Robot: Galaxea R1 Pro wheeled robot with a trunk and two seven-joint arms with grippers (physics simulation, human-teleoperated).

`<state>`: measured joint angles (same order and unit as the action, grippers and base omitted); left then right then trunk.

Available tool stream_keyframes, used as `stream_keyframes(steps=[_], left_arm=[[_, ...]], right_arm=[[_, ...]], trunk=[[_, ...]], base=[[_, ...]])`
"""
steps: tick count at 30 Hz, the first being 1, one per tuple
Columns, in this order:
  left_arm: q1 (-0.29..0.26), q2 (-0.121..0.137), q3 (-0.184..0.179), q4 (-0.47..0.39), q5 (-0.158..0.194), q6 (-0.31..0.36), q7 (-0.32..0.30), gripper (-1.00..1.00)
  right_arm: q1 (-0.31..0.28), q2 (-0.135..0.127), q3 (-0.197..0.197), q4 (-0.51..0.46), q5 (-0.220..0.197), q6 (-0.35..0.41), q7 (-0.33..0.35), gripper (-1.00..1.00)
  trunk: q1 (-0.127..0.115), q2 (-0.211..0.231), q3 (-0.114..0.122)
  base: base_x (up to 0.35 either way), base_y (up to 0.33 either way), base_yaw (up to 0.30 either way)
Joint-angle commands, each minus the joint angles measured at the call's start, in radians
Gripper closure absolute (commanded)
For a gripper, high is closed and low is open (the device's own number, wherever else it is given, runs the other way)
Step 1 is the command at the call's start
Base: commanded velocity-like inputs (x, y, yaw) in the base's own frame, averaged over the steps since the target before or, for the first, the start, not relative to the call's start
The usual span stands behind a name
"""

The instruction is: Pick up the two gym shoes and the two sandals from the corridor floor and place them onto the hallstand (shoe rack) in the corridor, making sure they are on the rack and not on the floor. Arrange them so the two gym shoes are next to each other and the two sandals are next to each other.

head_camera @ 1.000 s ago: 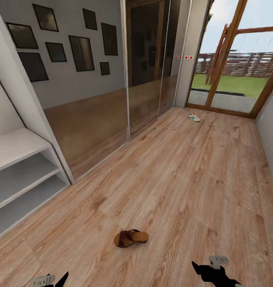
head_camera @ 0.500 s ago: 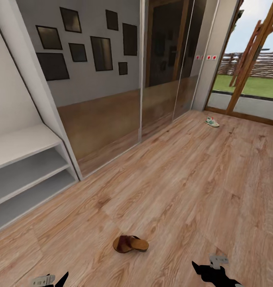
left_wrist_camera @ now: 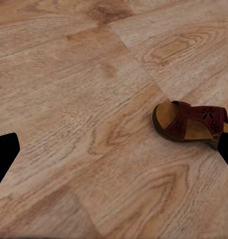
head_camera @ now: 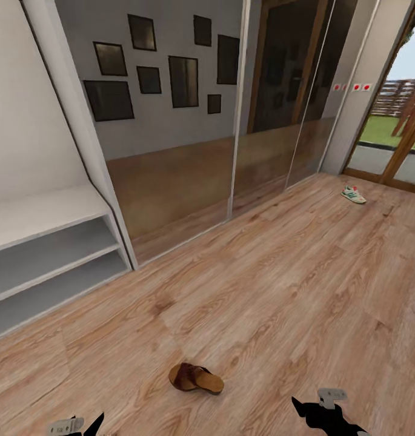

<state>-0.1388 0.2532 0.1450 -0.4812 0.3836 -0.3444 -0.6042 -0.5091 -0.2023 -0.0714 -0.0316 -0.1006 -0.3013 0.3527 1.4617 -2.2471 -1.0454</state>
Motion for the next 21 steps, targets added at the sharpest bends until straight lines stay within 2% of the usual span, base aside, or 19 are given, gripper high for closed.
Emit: stream_keyframes(steps=[1,7,21], left_arm=[[-0.001,0.0,0.002,0.001,0.008,0.002,-0.009,-1.0],[-0.001,0.0,0.002,0.001,0.008,0.002,-0.009,-1.0],[-0.001,0.0,0.002,0.001,0.008,0.002,-0.009,-1.0]], right_arm=[[0.0,0.0,-0.007,0.001,-0.01,0.001,0.01,-1.0],[0.0,0.0,-0.007,0.001,-0.01,0.001,0.01,-1.0],[0.0,0.0,-0.007,0.001,-0.01,0.001,0.011,-1.0]], trunk=[[0.0,0.0,-0.001],[0.0,0.0,-0.001],[0.0,0.0,-0.001]], base=[[0.098,-0.238,0.278],[0.049,-0.106,0.278],[0.003,-0.006,0.278]])
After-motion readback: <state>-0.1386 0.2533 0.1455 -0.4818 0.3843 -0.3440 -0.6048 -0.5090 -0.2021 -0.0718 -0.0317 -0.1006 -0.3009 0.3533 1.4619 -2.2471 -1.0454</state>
